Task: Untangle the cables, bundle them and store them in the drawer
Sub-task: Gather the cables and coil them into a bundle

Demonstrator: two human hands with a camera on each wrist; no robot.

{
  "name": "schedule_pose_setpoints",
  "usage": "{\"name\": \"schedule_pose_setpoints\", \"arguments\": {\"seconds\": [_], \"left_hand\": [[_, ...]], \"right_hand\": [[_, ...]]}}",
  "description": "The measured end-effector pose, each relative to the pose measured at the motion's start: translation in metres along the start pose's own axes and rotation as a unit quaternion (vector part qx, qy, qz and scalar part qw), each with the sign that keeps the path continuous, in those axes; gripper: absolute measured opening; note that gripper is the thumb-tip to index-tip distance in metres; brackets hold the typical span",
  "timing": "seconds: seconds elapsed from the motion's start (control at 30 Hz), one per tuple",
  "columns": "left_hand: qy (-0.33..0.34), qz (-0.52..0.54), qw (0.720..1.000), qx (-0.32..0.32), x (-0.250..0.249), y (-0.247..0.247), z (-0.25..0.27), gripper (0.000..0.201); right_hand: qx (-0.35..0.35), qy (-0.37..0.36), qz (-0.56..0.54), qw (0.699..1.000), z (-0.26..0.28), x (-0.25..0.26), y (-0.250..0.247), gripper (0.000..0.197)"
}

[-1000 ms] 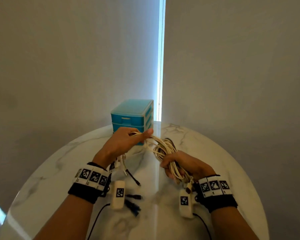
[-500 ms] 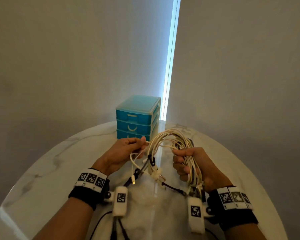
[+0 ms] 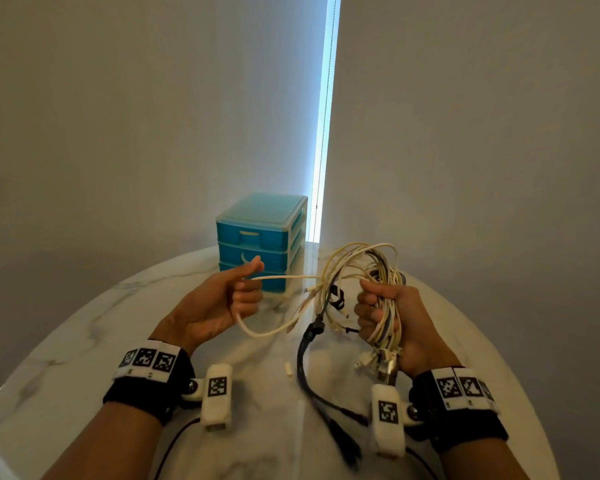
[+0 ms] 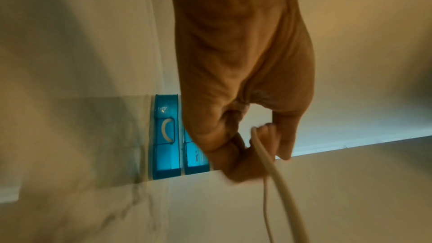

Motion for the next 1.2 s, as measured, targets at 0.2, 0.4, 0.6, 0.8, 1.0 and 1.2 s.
{"name": "schedule_pose_setpoints", "arguments": {"seconds": [0.2,0.4,0.6,0.8,1.0,1.2], "left_hand": [[0.049,-0.497,0.861,-0.1,0.003,-0.024,0.009,0.039],[0.183,-0.617,0.755,-0.122,-0.033,0.008,0.013,0.04],[0.422,-0.522,0.735,-0.099,-0.064,0.131,0.072,0.065],[0.333,-0.645,0.687,0.035,-0.003,0.167,0.056,0.08],[0.26,-0.56,0.787,-0.005,0.007,0.097,0.017,0.048],[0.113,-0.405,0.907,-0.016,0.041,0.053,0.007,0.048]], "right_hand": [[-0.026,-0.02,-0.02,0.999,0.002,0.006,-0.004,0.033],[-0.097,-0.069,0.083,0.989,0.004,0.013,-0.006,0.033],[-0.134,-0.119,0.228,0.957,0.003,-0.003,0.011,0.033],[-0.118,-0.202,0.305,0.923,0.012,-0.008,0.029,0.033],[-0.133,-0.127,0.281,0.942,0.016,0.002,0.025,0.026],[-0.126,-0.085,0.279,0.948,0.015,-0.001,0.014,0.026]]}}
Point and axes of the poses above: each hand's wrist, its own z-axis away from the middle knuckle, its own y-axis out of the palm, x = y × z, the point moved 8 cm from there along -z, towards the middle knuckle, and after that the axes turned 13 degrees about -x, right-handed, at the moved point
